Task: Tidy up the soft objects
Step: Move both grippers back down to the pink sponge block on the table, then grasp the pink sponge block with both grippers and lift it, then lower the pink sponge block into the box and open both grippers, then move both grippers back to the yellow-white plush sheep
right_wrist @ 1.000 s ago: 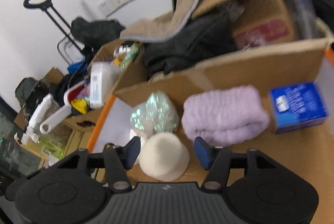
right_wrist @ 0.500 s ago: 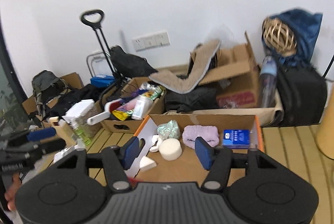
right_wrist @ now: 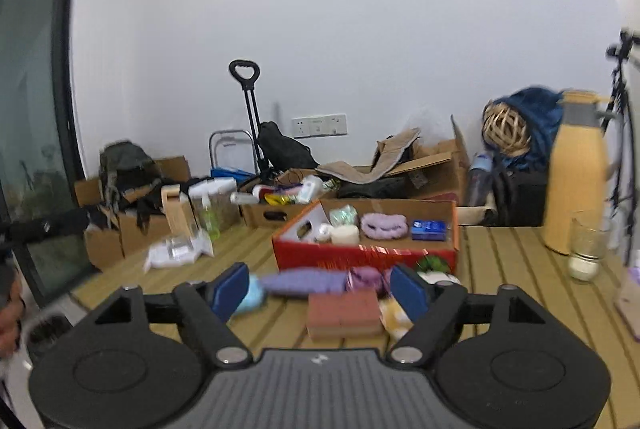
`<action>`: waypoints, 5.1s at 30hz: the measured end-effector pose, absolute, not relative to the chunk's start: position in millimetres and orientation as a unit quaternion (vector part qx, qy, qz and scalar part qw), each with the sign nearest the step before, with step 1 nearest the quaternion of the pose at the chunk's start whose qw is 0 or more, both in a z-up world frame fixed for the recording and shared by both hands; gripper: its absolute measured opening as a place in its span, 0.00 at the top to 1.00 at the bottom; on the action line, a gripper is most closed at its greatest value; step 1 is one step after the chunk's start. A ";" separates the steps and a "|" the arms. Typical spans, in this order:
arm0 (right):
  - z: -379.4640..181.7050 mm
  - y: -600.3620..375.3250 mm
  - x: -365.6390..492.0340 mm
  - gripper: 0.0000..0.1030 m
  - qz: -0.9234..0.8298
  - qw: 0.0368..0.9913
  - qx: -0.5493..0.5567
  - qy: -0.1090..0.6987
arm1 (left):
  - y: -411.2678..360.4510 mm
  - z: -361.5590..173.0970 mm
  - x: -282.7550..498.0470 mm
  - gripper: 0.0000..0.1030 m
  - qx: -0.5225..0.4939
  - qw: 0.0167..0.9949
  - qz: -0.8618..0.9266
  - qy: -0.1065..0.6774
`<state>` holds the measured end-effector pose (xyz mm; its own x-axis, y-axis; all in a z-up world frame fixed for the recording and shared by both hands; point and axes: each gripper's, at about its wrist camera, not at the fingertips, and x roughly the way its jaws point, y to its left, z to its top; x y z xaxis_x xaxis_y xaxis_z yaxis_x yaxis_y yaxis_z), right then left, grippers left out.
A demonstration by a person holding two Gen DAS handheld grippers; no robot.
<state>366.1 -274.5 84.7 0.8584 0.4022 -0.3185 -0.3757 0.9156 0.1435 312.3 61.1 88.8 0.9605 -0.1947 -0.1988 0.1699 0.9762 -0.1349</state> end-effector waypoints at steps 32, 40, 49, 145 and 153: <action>-45.1 -244.1 543.3 0.58 0.169 0.929 0.138 0.298 | -32.2 -41.7 557.9 0.41 -0.120 0.934 -0.145 0.305; -75.9 -243.8 581.8 0.56 0.149 0.930 0.169 0.289 | -17.1 -64.9 572.9 0.58 -0.168 0.919 -0.171 0.314; -76.4 -240.4 548.5 0.63 0.215 0.903 0.193 0.317 | -1.6 -63.7 546.4 0.56 -0.188 0.910 -0.198 0.311; 32.2 -259.3 276.4 0.15 0.162 0.968 0.062 0.180 | 14.8 25.4 291.5 0.02 -0.011 0.979 -0.124 0.162; -15.6 -280.6 348.7 0.18 0.126 0.959 0.098 0.233 | -0.9 3.9 374.4 0.13 -0.033 0.974 -0.124 0.189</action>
<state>348.7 -280.6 -15.6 0.8602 0.2869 -0.4216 -0.1953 0.9491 0.2473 374.4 -0.9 3.9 0.8976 -0.2548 -0.3596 0.2299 0.9668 -0.1112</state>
